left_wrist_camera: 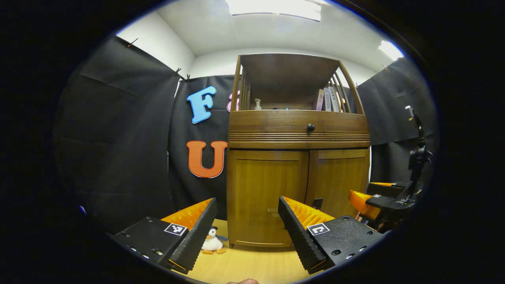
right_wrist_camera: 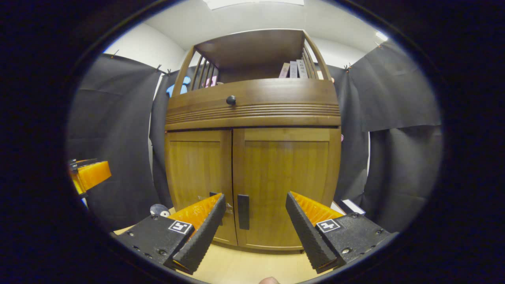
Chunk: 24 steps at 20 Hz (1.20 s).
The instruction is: Open the right door of the double-door shoe cabinet with the right hand, and open the left door with the left hand.
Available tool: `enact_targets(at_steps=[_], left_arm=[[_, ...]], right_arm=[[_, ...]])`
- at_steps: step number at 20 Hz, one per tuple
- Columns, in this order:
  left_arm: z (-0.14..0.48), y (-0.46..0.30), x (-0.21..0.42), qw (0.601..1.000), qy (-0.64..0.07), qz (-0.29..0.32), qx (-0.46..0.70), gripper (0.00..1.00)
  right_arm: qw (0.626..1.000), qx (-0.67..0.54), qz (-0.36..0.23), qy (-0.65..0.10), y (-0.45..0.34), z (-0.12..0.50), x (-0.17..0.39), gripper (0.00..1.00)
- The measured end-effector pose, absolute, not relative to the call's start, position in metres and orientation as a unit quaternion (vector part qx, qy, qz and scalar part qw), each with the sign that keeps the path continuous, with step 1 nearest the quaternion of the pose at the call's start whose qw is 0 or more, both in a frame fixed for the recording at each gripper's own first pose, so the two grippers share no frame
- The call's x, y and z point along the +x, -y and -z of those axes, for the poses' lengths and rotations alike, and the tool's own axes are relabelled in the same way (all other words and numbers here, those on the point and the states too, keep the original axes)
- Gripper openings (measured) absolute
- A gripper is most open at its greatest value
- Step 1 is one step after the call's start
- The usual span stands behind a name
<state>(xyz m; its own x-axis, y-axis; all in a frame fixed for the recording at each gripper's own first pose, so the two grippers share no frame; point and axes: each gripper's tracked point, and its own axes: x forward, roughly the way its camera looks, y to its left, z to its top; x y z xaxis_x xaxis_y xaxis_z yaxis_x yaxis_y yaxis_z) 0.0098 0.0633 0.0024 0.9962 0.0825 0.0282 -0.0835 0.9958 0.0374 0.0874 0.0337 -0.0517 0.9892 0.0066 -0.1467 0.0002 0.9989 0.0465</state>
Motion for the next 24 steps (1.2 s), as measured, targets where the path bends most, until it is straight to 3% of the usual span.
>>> enact_targets(at_steps=[4,7,8,14,16,17,22,24], left_arm=[[-0.002,-0.084,0.009,0.998,0.010,-0.053,0.021,0.95],[0.001,-0.104,0.007,0.998,0.010,-0.063,0.025,0.95],[0.000,-0.108,0.007,0.997,0.011,-0.068,0.026,0.95],[-0.002,-0.126,0.007,0.996,0.018,-0.085,0.031,0.95],[-0.001,-0.130,0.008,0.996,0.016,-0.087,0.030,0.95],[-0.001,-0.130,0.009,0.996,0.014,-0.088,0.028,0.94],[0.003,-0.132,0.011,0.996,0.008,-0.091,0.026,0.95],[0.004,-0.134,0.011,0.995,0.006,-0.093,0.028,0.95]], right_arm=[[0.994,0.020,0.007,-0.104,-0.044,0.079,0.119,0.99],[0.993,0.015,0.021,-0.112,-0.044,0.094,0.141,0.92],[0.993,0.012,0.027,-0.114,-0.042,0.099,0.149,0.94],[0.989,0.014,0.026,-0.142,-0.047,0.128,0.188,0.79],[0.989,0.007,0.025,-0.144,-0.051,0.133,0.197,0.78],[0.989,0.005,0.023,-0.148,-0.054,0.137,0.201,0.71],[0.985,-0.001,0.029,-0.167,-0.056,0.155,0.217,0.66],[0.986,-0.003,0.032,-0.165,-0.056,0.154,0.221,0.58]])
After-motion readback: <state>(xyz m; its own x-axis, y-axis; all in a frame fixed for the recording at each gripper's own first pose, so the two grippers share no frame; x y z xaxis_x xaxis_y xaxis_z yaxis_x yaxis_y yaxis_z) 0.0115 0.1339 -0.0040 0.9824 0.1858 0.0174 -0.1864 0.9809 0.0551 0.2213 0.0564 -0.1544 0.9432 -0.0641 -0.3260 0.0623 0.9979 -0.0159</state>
